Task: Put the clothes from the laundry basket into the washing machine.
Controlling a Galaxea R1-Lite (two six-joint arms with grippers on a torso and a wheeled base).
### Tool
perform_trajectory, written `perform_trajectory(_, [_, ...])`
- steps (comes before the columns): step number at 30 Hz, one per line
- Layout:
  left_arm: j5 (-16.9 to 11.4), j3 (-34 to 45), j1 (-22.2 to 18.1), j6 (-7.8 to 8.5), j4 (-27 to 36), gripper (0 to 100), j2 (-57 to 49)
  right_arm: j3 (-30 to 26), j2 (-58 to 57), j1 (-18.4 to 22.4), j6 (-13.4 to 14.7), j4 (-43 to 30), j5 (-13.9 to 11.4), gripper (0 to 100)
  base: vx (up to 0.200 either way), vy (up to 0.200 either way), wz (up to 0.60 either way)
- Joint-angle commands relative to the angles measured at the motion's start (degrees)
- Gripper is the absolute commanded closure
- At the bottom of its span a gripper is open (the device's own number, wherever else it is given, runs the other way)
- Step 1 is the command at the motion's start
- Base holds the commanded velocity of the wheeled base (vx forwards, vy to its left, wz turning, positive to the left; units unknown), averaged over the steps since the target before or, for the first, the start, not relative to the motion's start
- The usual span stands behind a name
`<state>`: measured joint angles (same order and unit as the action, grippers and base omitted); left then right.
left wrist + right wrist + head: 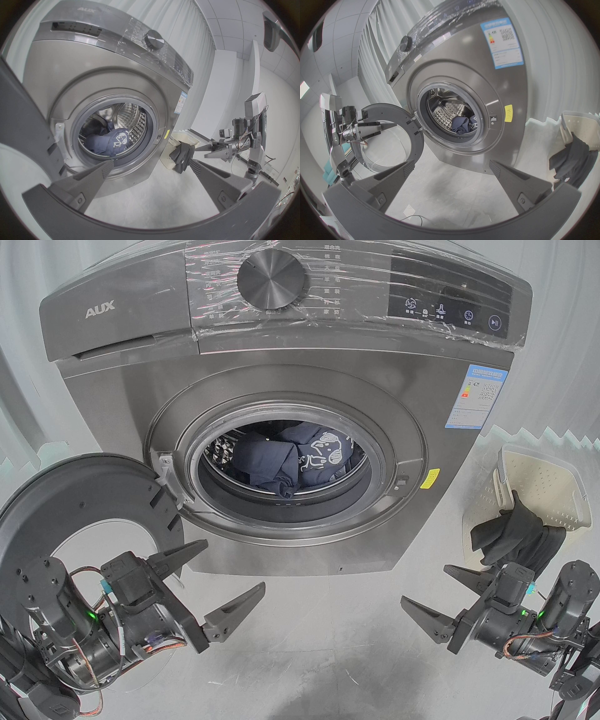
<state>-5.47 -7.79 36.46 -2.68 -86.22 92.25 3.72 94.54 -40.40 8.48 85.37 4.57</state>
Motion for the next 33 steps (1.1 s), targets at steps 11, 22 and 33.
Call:
perform_trajectory(11, [4.59, 7.79, -1.04, -0.31, 9.93, 0, -22.02, -3.72, -23.96, 6.56, 2.24, -16.82, 3.87, 0, -0.200, 0.000, 0.00])
perform_trajectory(22, [10.57, 3.48, -3.59, 0.84, 53.09, 0, -59.11, -3.72, -52.35, 20.10, -0.22, -47.58, 3.34, 0, 0.000, -0.036, 0.00])
perform_trajectory(33, [8.81, 7.17, -16.86, 3.56, 61.53, 0, -72.73, -3.72, -83.64, 38.38, -6.46, -72.54, -1.32, 0, 0.000, -0.200, 0.00])
